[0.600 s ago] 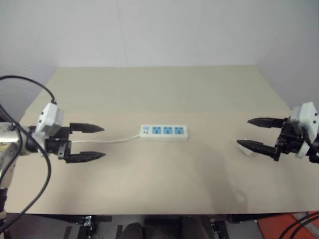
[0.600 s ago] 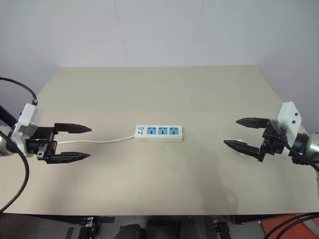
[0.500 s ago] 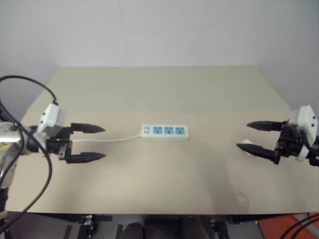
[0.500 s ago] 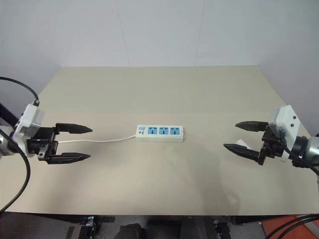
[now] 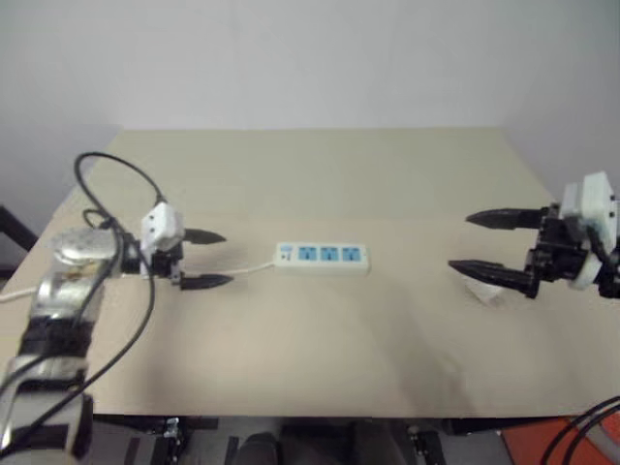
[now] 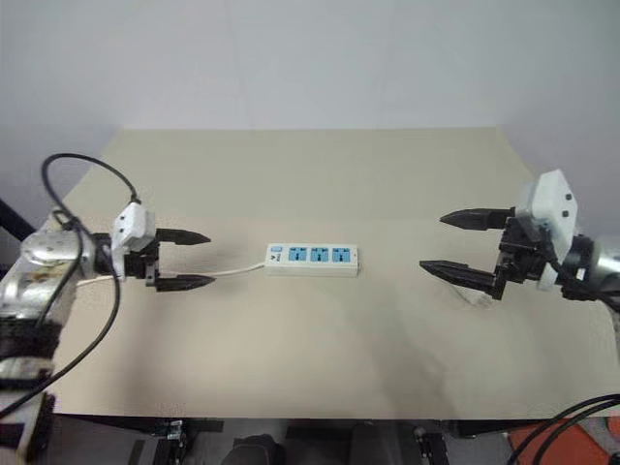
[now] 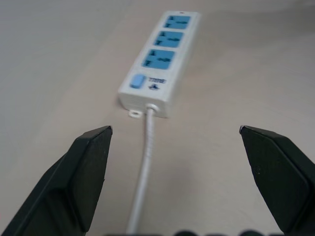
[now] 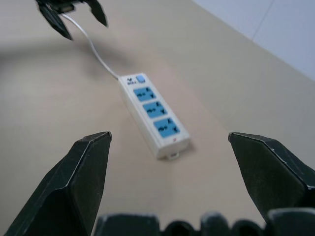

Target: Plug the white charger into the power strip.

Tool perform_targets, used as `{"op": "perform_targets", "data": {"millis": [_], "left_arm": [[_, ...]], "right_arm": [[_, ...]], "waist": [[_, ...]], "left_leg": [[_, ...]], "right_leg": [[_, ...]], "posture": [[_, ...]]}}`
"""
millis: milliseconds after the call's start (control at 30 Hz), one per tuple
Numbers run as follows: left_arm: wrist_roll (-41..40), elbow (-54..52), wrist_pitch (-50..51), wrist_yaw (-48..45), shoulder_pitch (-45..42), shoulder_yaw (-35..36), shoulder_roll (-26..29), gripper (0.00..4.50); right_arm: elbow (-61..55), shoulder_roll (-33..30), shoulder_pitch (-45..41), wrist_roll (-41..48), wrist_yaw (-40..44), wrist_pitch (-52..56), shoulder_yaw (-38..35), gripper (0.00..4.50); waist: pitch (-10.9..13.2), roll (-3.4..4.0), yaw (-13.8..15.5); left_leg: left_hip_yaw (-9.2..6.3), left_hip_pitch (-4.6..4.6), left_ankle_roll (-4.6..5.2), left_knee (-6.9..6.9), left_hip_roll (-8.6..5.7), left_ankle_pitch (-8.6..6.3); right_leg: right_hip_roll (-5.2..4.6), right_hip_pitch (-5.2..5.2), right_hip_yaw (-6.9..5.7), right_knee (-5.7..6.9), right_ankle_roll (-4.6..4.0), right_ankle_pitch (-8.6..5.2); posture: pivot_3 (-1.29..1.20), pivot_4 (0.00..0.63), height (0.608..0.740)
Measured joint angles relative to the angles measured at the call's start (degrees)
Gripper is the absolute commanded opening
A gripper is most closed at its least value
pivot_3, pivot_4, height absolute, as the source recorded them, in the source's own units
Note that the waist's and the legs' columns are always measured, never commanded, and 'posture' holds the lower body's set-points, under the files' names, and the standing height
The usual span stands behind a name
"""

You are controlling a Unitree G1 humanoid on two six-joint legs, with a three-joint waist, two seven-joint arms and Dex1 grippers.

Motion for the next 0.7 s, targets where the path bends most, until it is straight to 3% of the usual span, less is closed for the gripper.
{"op": "perform_targets", "data": {"millis": [300, 467, 633, 700], "left_arm": [[9.5, 29.7, -16.5, -3.9, -16.1, -5.1, -9.2, 4.5], [14.9, 36.9, -20.7, -3.2, -19.3, -7.7, -10.8, 4.5], [20.4, 42.3, -22.6, 4.4, -19.3, -9.3, -13.5, 4.5], [21.1, 43.3, -22.8, 7.0, -19.2, -9.2, -14.6, 4.12]], "right_arm": [[-5.6, 0.1, 0.9, 4.4, -4.0, 3.4, -1.2, 4.47], [-7.1, 0.2, 2.1, 6.1, -6.1, 4.8, -2.7, 4.47], [-8.9, 0.3, 2.6, 9.0, -7.8, 5.8, -4.8, 4.47], [-9.5, 0.3, 2.9, 9.1, -8.6, 6.2, -5.1, 4.5]], "waist": [[0.0, -0.07, -0.2], [0.0, -0.09, -0.4], [0.1, -0.16, -0.1], [0.1, -0.21, 0.1]], "left_leg": [[-0.02, -0.14, 0.09, 0.07, -0.04, -0.05], [-0.02, -0.11, 0.11, 0.09, -0.04, -0.06], [-0.04, -0.12, 0.11, 0.17, -0.04, -0.06], [-0.08, -0.13, 0.11, 0.17, -0.04, -0.06]], "right_leg": [[-0.04, -0.01, -0.06, -0.01, 0.05, 0.03], [-0.04, -0.02, -0.04, 0.05, 0.05, 0.03], [-0.04, 0.01, -0.05, 0.07, 0.09, 0.05], [-0.05, 0.02, -0.07, 0.07, 0.09, 0.05]], "posture": [[0.0, 0.15, 0.74], [0.0, 0.15, 0.74], [0.0, 0.15, 0.74], [0.0, 0.15, 0.74]]}}
